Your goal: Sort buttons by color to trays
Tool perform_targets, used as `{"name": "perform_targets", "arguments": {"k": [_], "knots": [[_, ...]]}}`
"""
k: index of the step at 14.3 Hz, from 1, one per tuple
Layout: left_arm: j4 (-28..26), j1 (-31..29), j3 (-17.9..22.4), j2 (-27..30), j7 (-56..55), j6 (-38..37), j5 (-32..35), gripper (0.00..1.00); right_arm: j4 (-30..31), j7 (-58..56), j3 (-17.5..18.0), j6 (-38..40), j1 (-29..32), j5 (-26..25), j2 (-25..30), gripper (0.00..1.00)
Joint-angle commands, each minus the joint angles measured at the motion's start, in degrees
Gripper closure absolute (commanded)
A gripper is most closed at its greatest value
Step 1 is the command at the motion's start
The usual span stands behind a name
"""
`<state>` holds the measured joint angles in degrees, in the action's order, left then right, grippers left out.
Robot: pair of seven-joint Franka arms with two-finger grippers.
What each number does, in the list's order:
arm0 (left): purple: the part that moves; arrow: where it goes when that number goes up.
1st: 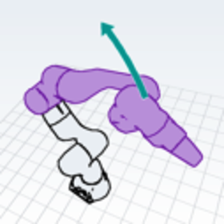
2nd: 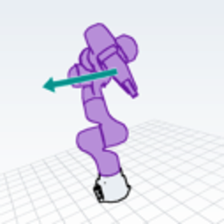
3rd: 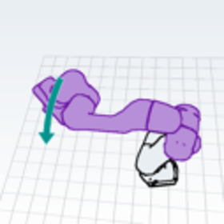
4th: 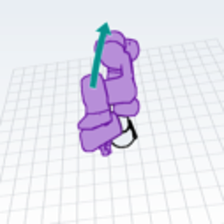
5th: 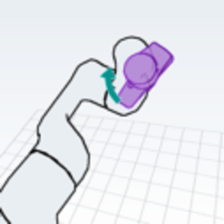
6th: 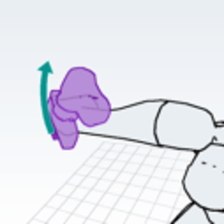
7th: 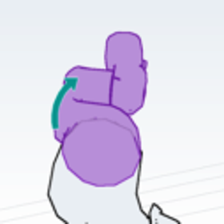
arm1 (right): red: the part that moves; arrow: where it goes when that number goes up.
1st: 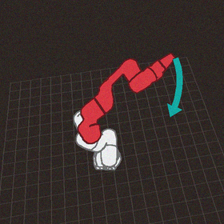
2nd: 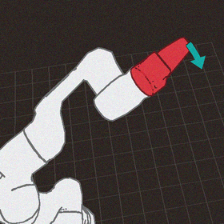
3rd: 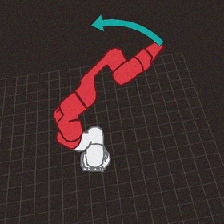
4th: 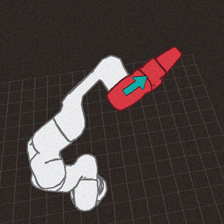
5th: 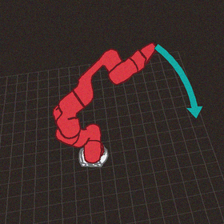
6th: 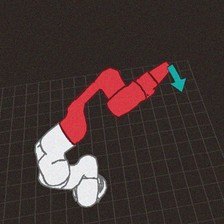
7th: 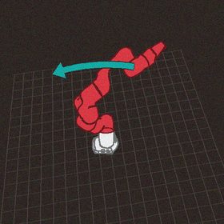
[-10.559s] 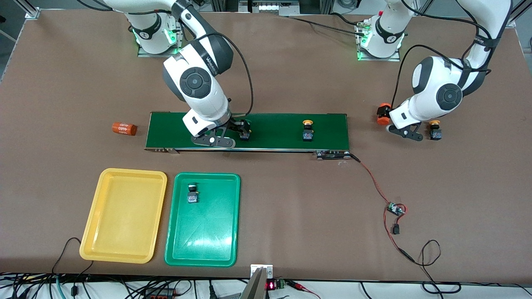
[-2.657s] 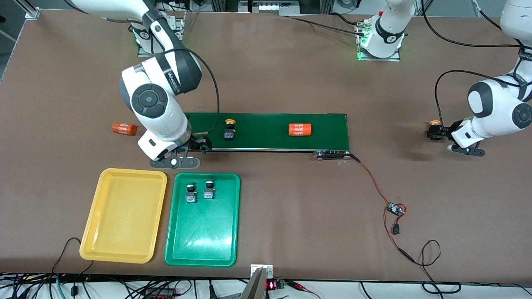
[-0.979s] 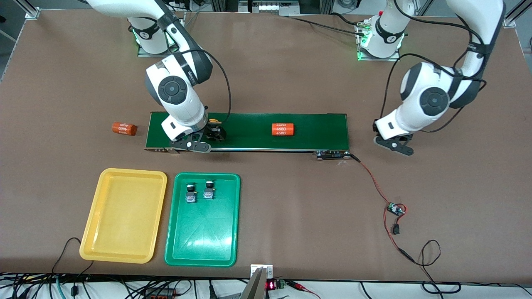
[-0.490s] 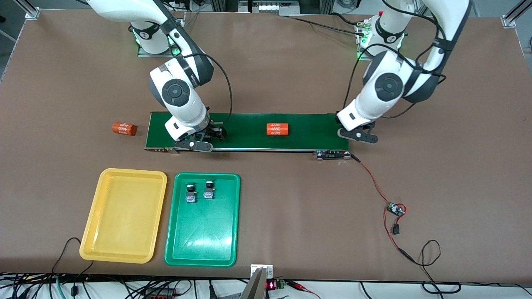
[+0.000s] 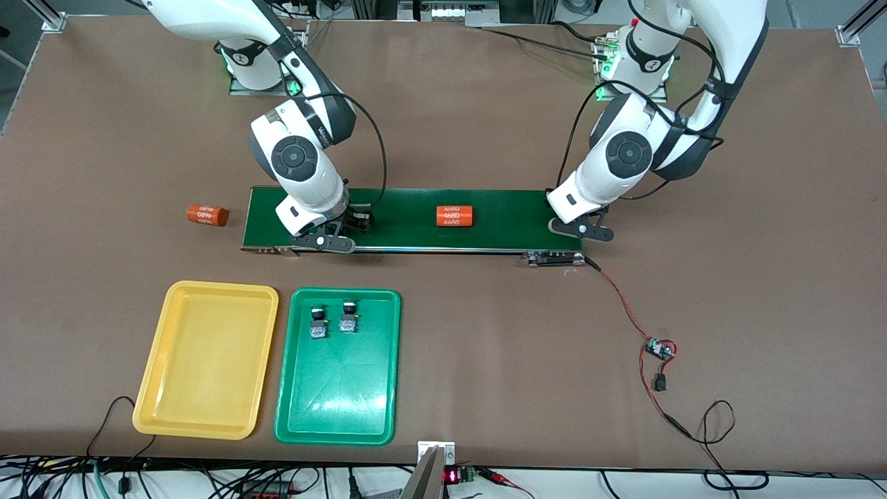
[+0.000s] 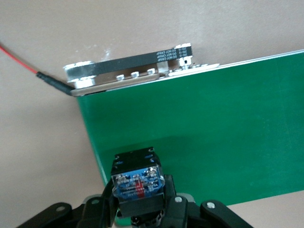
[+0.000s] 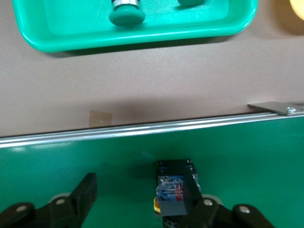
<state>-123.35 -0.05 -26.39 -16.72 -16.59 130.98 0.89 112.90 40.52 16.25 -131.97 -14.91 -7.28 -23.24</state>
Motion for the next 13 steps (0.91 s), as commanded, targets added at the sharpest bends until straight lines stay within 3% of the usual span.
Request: {"name": "perform_targets", "arguments": {"k": [1, 6, 8, 9, 10, 11, 13], "knots": [[3.37, 1.71, 0.29, -2.08, -0.37, -0.47, -1.77, 1.00, -1.88, -4.65, 0.54, 6.79, 1.99, 0.08, 2.41, 0.11], [5.57, 3.30, 0.37, -4.90, -0.72, -0.38, -1.24, 0.98, -2.78, -4.66, 0.63, 10.25, 2.08, 0.08, 2.93, 0.08], [6.28, 3.39, 0.37, -5.69, -0.90, -0.38, -0.80, 0.92, -1.46, -4.66, 0.63, 9.63, 2.16, 0.08, 2.93, 0.08], [6.89, 3.39, 0.37, -6.04, -0.90, -0.46, -0.80, 0.82, -0.50, -4.66, 0.63, 9.54, 2.60, 0.08, 3.02, 0.08], [7.33, 3.39, 0.37, -6.31, -0.90, -0.38, -0.80, 0.49, 0.21, -4.75, 0.63, 9.46, 2.87, -0.01, 3.20, 0.08], [7.42, 3.39, 0.46, -6.57, -0.20, -0.38, -0.80, 0.06, 1.17, -5.27, 0.63, 9.28, 2.96, -0.10, 3.63, 0.08], [8.47, 3.30, 0.37, -5.61, -0.11, -0.73, -0.71, 0.00, 2.85, -7.29, 0.54, 8.14, 3.83, -0.27, 4.34, 0.08]]}}
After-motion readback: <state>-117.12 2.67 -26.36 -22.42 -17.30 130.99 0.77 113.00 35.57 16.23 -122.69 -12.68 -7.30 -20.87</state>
